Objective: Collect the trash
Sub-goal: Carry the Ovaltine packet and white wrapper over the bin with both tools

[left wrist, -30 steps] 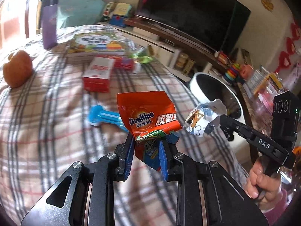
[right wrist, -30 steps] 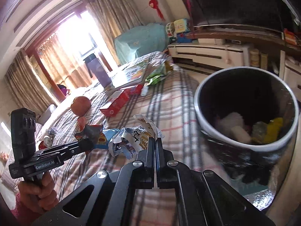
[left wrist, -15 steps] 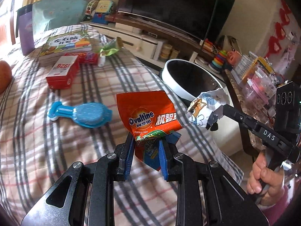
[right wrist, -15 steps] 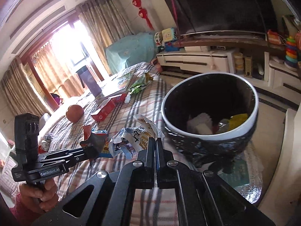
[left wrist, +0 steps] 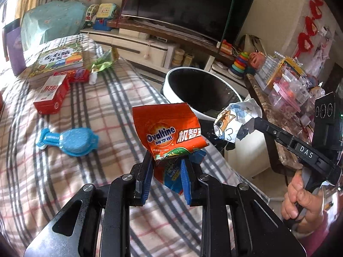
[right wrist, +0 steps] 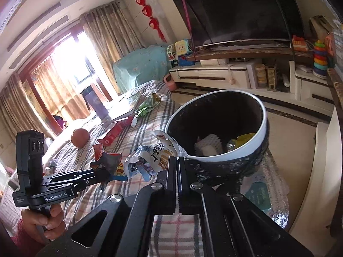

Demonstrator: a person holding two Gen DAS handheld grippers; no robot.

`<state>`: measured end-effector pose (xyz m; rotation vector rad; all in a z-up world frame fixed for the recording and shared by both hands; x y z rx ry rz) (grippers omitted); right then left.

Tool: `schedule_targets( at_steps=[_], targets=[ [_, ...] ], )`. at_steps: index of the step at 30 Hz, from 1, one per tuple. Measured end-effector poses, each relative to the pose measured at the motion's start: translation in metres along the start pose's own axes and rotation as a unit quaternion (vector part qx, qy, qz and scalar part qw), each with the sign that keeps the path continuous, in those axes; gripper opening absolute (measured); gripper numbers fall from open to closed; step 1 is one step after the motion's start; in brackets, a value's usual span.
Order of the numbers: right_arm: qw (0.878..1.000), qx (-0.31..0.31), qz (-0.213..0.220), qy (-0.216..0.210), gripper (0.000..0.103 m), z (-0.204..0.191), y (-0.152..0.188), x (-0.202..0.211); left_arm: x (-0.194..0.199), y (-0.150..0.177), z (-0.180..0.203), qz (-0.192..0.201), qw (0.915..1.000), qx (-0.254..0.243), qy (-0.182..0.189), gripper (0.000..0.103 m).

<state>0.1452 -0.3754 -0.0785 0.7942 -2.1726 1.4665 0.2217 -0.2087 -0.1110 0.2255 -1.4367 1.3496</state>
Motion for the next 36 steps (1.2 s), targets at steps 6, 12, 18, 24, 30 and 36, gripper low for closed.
schedule_targets(
  at_steps=[6,12,18,24,30,36],
  targets=[
    [1.0,-0.011,0.004,0.009,0.001,0.015,0.0,0.004,-0.008,-0.007,0.011,-0.003,0.9999,-0.009,0.004,0.022],
    [1.0,-0.02,0.007,0.016,0.001,0.026,-0.002,0.005,-0.016,-0.016,0.02,-0.006,0.9998,-0.019,0.007,0.022],
    [0.999,-0.025,0.01,0.023,0.001,0.036,-0.006,0.006,-0.022,-0.023,0.028,-0.008,0.9996,-0.027,0.009,0.022],
    [0.999,-0.028,0.014,0.028,0.001,0.046,-0.014,0.005,-0.028,-0.03,0.033,-0.01,0.9995,-0.029,0.009,0.022],
    [0.999,-0.029,0.016,0.034,0.001,0.052,-0.021,0.003,-0.034,-0.04,0.041,-0.009,0.9994,-0.033,0.009,0.022],
    [0.999,-0.03,0.015,0.037,0.001,0.057,-0.026,0.0,-0.041,-0.049,0.049,-0.009,0.9991,-0.041,0.007,0.022]
  ],
)
Point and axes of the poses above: each gripper's, at about its wrist camera, not at the fingertips, and x roughly against the way its jaws point, z to its right, y to its underside, the point moved 10 cm from there along -x, roughly the way its jaws point, and after that the axes turned 5 degrees about -z, right-handed, at the moved point
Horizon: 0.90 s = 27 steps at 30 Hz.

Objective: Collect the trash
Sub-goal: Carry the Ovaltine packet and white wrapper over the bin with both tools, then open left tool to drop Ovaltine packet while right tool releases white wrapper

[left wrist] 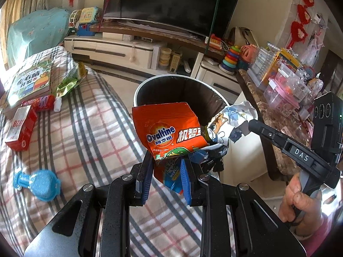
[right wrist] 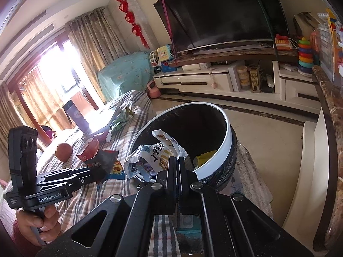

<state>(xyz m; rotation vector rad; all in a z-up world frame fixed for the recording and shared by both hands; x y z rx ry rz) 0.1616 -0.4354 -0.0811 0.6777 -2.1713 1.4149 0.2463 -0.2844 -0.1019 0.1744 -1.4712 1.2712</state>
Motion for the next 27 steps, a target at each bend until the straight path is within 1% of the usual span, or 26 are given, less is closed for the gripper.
schedule_targets(
  at_steps=[9,20,27],
  targets=[
    [1.0,0.001,0.001,0.006,0.001,0.007,-0.011,-0.006,-0.011,-0.007,0.003,-0.005,1.0,0.001,0.001,0.022],
    [1.0,0.008,-0.002,0.018,0.001,0.012,-0.023,-0.015,-0.019,-0.024,0.007,-0.005,1.0,-0.007,0.0,0.022],
    [1.0,0.008,-0.006,0.028,0.001,0.02,-0.028,-0.02,-0.028,-0.027,0.005,-0.013,0.9999,-0.007,-0.001,0.022]
  ],
)
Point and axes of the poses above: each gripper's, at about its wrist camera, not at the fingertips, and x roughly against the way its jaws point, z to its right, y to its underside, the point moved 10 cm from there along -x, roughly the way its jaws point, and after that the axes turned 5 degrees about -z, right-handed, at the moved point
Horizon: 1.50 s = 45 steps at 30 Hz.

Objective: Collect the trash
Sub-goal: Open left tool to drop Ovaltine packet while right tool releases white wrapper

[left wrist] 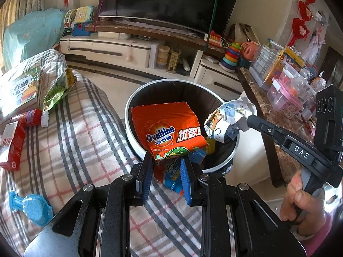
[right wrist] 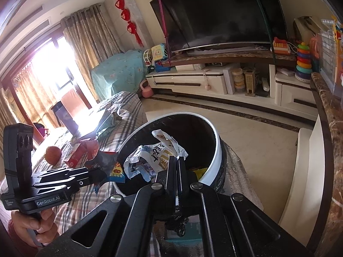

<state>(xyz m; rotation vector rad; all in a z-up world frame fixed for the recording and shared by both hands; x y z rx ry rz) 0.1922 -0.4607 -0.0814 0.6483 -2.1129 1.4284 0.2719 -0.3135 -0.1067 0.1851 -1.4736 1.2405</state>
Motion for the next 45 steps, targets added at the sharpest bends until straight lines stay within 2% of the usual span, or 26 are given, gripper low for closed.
schedule_targets(
  at_steps=[45],
  targets=[
    [1.0,0.004,-0.009,0.012,0.001,0.01,-0.007,-0.015,-0.02,-0.007,0.001,-0.012,0.9999,-0.004,0.001,0.022]
  ],
)
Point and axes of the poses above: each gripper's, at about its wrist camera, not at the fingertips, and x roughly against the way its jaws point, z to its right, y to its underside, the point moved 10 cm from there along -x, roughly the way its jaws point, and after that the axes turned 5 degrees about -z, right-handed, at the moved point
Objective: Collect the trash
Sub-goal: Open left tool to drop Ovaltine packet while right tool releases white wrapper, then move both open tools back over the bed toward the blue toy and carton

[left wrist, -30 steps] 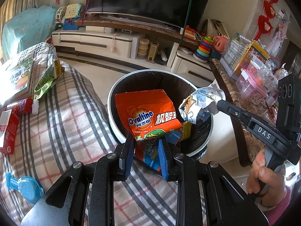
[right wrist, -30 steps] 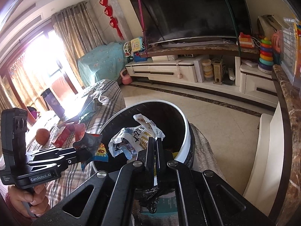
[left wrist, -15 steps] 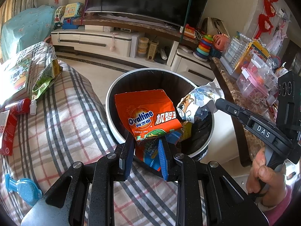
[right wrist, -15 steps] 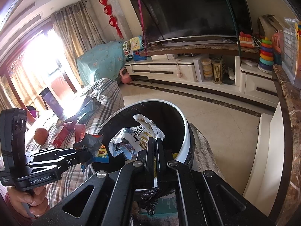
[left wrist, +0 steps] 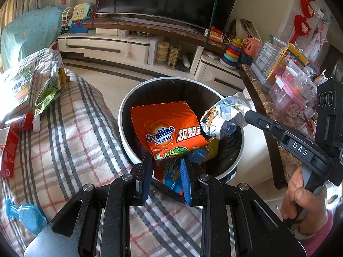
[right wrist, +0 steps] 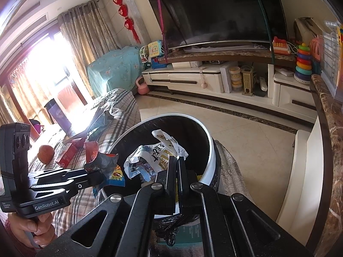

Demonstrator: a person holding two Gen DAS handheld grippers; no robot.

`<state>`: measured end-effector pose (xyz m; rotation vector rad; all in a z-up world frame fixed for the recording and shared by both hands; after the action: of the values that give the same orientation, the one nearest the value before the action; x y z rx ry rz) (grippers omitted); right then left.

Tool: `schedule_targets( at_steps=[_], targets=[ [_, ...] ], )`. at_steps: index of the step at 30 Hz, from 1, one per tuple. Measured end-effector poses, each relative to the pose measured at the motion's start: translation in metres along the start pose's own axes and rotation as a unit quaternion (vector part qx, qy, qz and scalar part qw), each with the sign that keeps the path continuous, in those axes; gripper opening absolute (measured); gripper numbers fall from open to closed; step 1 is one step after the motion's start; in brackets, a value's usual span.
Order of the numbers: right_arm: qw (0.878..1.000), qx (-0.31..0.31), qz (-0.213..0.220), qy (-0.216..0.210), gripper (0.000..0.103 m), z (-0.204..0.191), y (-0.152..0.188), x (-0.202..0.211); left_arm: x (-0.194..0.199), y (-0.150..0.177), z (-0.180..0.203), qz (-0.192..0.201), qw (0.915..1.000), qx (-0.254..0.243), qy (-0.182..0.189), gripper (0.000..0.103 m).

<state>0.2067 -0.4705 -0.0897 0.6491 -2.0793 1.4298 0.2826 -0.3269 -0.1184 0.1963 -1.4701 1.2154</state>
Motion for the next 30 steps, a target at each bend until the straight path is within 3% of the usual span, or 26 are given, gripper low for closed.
schedule_targets(
  at_steps=[14,15,18,19,20,24,26,30],
  targets=[
    [1.0,-0.001,-0.001,0.002,0.002,0.002,-0.001,-0.002,0.0,-0.001,0.0,0.001,1.0,0.002,-0.002,0.024],
    [1.0,-0.002,-0.002,0.001,0.007,0.004,-0.001,-0.002,0.0,-0.001,0.0,0.001,1.0,0.003,-0.003,0.028],
    [1.0,-0.004,-0.005,0.001,0.018,0.006,-0.003,-0.005,0.002,-0.002,-0.003,0.006,0.9999,0.008,-0.008,0.056],
    [1.0,-0.006,-0.005,0.001,0.029,0.008,-0.002,-0.004,0.005,-0.002,-0.005,0.011,0.9999,0.008,-0.009,0.059],
    [1.0,-0.007,-0.004,-0.001,0.042,0.007,-0.003,-0.003,0.007,-0.002,-0.006,0.013,0.9998,0.009,-0.01,0.06],
    [1.0,-0.009,-0.001,-0.012,0.051,-0.001,0.001,0.002,0.016,0.005,-0.017,0.017,0.9996,0.021,-0.01,0.061],
    [1.0,-0.008,0.002,-0.018,0.065,-0.006,0.004,0.007,0.023,0.012,-0.024,0.021,0.9993,0.03,-0.011,0.063],
    [0.999,-0.002,0.008,-0.031,0.077,-0.022,0.01,0.014,0.034,0.03,-0.041,0.025,0.9982,0.052,-0.017,0.065]
  ],
)
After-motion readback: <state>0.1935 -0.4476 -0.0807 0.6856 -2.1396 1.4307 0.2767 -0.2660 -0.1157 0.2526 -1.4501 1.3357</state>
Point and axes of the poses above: each gripper's, at about its wrist camera, not at the fingertips, and x roughly against the way its jaws point, z to its right, y to its underside, the point moved 10 cm from there along -x, roughly the way its jaws point, and after that the axes turned 5 degrees about -z, right-handed, at the moved point
